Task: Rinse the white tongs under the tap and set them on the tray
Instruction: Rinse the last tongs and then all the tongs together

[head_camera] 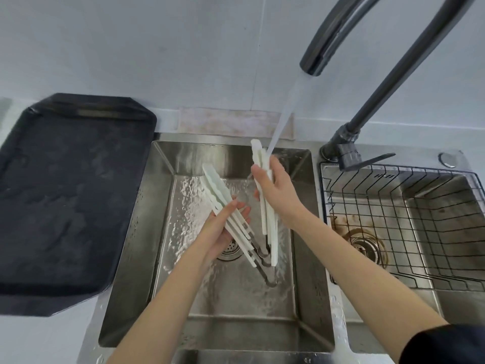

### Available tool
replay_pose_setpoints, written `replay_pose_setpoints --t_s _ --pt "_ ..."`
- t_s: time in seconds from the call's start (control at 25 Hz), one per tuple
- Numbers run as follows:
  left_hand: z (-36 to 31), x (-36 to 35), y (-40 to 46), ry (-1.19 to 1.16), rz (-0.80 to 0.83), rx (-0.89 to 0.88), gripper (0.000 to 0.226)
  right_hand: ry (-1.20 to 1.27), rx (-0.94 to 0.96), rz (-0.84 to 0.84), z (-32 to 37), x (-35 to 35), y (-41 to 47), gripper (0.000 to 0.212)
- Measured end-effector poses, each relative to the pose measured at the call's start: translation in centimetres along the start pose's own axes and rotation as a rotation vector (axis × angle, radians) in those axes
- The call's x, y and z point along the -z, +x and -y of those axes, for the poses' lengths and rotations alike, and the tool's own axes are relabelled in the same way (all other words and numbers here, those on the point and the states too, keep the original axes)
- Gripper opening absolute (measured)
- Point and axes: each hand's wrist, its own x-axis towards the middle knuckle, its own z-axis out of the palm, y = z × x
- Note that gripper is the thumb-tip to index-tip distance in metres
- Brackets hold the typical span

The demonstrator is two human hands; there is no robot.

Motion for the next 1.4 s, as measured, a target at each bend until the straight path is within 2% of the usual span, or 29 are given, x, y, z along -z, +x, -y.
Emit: replay_pose_setpoints --t_s 0.16,0.32,0.44,0.48,0.56,0.68,0.8,0.92,1.0,1.2,1.4 --pt "0.3 -0.5 0.0 0.028 0.022 0.034 0.022 -0.071 -0.012 -0.158 0.2 0.1 -0.1 0.029" --pt "0.2 -0.8 -0.1 0.116 0.096 0.046 0.032 -0.018 -0.073 -0.203 -1.1 1.5 -0.1 0.03" --pt "-0.7 -1.2 0.2 0.245 0.211 0.064 0.061 0.178 -0.202 -0.239 -2.1 3.1 -0.4 0.03" --pt "-1.1 -1.6 0.3 0.285 0.22 0.051 0.06 0.258 -0.24 -0.239 -2.4 3.6 -0.6 0.034" --pt "-1.6 -2.6 0.8 0.322 0.189 -0.025 0.045 0.4 -0.289 -0.225 -2.8 4.2 -0.9 0.04" --pt "-2.3 -4.6 1.1 0.373 0.109 -0.128 0.027 0.672 -0.35 -0.2 -3.3 4.4 -1.3 0.04" --pt "-2.8 -6.2 0.7 0.563 0.079 -0.242 0.014 0.829 -0.4 -0.207 -3.8 4.3 -1.5 0.04" --pt "-3.3 -7.7 0.5 0.773 0.115 -0.384 0.023 0.897 -0.453 -0.232 -4.6 4.1 -1.3 0.041" --pt "-3.6 -8.3 0.7 0.857 0.114 -0.418 0.029 0.928 -0.452 -0.247 -5.0 4.0 -1.1 0.04" --pt "-3.9 -9.3 1.7 0.969 -0.007 -0.469 0.018 0.87 -0.452 -0.298 -4.3 4.0 -0.8 0.041" --pt "-4.4 -9.6 2.2 1.181 -0.079 -0.532 0.038 0.806 -0.419 -0.327 -3.3 3.7 -1.0 0.037"
